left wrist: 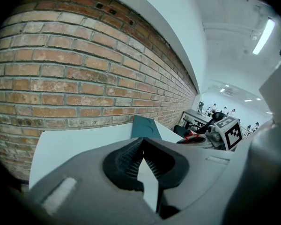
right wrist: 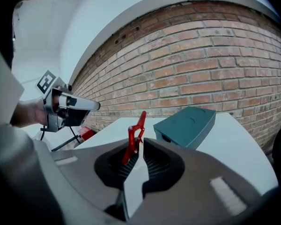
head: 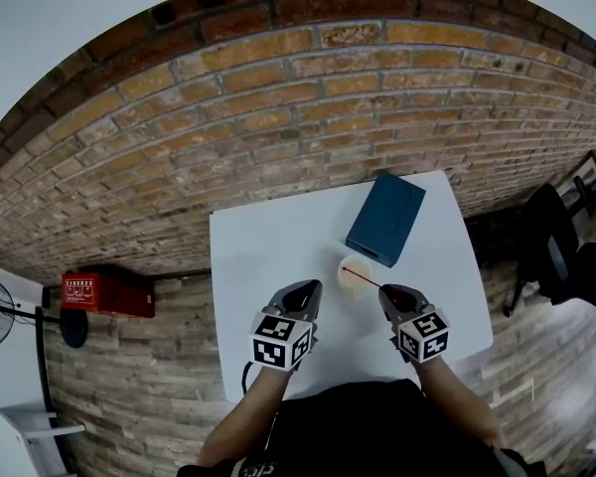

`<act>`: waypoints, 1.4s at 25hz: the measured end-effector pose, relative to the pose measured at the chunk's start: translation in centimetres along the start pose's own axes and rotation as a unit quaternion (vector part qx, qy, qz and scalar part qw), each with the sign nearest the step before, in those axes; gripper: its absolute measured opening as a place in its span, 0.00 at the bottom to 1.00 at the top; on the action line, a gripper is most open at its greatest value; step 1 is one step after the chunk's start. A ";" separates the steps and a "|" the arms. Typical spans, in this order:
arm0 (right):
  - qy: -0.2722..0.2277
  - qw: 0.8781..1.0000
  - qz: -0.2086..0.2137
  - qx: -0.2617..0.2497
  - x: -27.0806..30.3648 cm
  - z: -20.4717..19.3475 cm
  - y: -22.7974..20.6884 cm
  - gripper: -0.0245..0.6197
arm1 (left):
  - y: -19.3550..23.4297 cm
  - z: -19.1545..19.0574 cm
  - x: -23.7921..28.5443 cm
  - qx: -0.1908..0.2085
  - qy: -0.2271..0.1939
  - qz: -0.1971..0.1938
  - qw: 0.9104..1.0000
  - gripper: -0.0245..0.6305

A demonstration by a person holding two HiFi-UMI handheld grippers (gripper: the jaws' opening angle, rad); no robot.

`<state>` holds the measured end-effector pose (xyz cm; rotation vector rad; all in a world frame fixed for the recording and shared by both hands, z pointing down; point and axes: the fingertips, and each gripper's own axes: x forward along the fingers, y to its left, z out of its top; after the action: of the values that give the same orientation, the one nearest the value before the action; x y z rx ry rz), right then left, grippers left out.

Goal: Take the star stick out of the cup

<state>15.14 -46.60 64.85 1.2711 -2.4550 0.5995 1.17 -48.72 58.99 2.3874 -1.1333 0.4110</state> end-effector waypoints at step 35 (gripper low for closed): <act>-0.116 0.991 -0.037 -0.058 -14.0 10.1 9.4 0.06 | -1.8 0.8 -12.9 0.039 -0.088 -0.008 0.995 0.05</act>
<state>14.34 -37.02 47.69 1.4475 -2.5697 0.2984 -5.29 -39.79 51.94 2.5405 -1.1935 0.2460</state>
